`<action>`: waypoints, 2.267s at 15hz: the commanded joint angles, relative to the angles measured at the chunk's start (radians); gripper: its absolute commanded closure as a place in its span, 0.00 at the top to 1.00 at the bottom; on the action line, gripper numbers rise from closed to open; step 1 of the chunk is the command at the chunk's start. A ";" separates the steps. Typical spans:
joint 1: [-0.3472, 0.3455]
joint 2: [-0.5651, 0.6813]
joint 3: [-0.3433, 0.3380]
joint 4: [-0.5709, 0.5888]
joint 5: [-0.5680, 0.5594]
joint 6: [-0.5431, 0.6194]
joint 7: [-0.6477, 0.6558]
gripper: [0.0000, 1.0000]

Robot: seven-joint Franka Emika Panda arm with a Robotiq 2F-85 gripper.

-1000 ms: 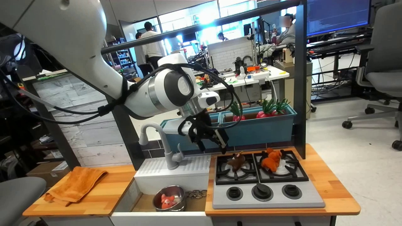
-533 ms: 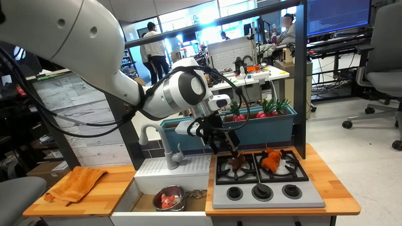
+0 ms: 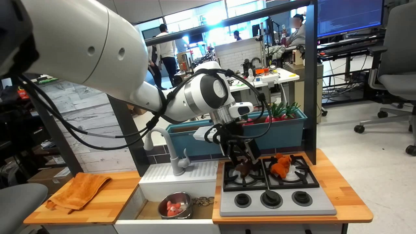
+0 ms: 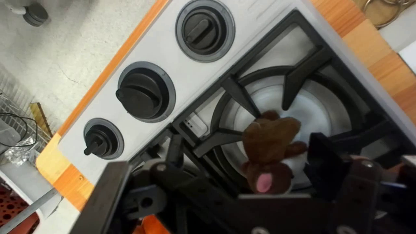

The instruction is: Put the toys inside the pot in the sink and then wipe the counter with the towel

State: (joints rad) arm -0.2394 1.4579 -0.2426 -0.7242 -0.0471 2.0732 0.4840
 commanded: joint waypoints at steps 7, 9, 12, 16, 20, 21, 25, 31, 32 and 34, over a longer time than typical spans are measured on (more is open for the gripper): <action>-0.021 0.029 0.049 0.028 0.002 0.046 -0.034 0.19; -0.019 0.029 0.057 0.022 0.002 0.058 -0.056 0.03; -0.001 0.029 0.063 0.013 -0.010 0.103 -0.101 0.00; 0.054 -0.005 0.069 -0.093 -0.042 0.255 -0.226 0.02; 0.107 -0.106 0.072 -0.328 -0.116 0.454 -0.308 0.02; 0.114 -0.130 0.076 -0.382 -0.137 0.502 -0.330 0.02; 0.135 -0.209 0.096 -0.592 -0.216 0.756 -0.418 0.02; 0.095 -0.311 0.213 -0.891 -0.250 0.981 -0.626 0.02; 0.084 -0.337 0.233 -0.939 -0.255 0.985 -0.654 0.02; 0.076 -0.396 0.250 -1.040 -0.252 0.987 -0.693 0.02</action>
State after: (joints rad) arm -0.1301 1.1750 -0.0418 -1.5694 -0.3027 3.0342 -0.1245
